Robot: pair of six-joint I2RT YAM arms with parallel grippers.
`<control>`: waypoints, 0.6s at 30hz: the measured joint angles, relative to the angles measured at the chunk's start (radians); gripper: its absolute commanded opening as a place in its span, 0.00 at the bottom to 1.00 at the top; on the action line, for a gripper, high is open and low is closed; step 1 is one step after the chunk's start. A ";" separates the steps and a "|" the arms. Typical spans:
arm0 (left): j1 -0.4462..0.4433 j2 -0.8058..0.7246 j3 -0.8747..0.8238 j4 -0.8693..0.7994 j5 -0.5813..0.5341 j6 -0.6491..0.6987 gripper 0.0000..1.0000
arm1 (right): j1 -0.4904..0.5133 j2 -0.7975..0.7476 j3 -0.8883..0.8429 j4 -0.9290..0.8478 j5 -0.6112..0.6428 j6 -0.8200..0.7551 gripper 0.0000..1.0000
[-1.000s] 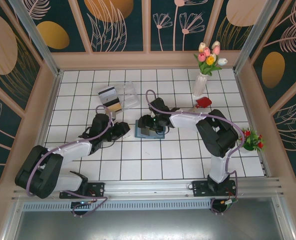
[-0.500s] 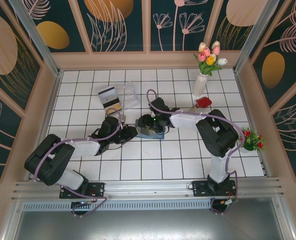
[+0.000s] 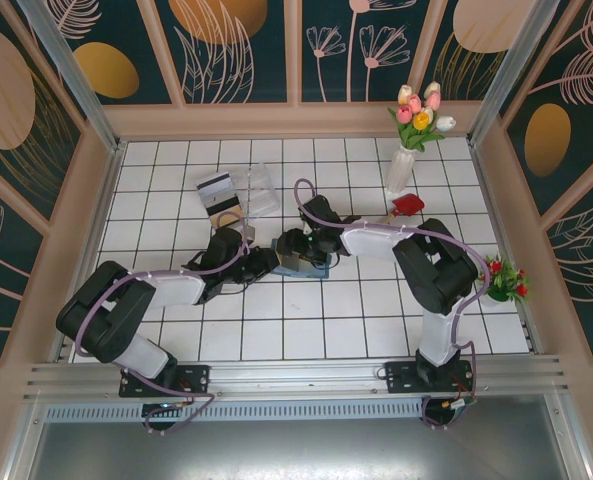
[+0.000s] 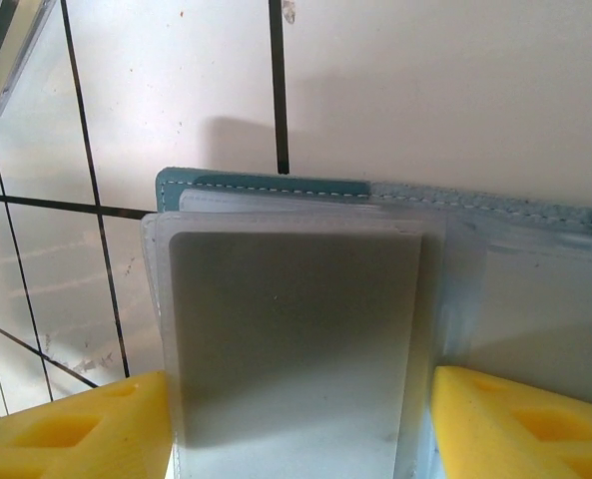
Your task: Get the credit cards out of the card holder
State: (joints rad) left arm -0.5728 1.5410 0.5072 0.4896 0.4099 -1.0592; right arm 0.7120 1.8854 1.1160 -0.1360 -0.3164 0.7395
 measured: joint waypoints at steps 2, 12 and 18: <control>0.000 0.007 0.000 0.000 0.002 0.000 0.22 | 0.000 0.000 -0.002 0.001 0.000 0.000 0.68; 0.000 0.029 0.014 -0.004 0.031 0.011 0.20 | -0.003 0.000 -0.002 0.002 -0.007 0.000 0.68; 0.000 0.040 0.023 -0.005 0.039 0.011 0.20 | -0.005 0.000 -0.003 0.002 -0.008 0.000 0.68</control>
State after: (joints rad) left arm -0.5724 1.5806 0.5297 0.4850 0.4488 -1.0481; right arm 0.7071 1.8854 1.1133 -0.1337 -0.3241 0.7399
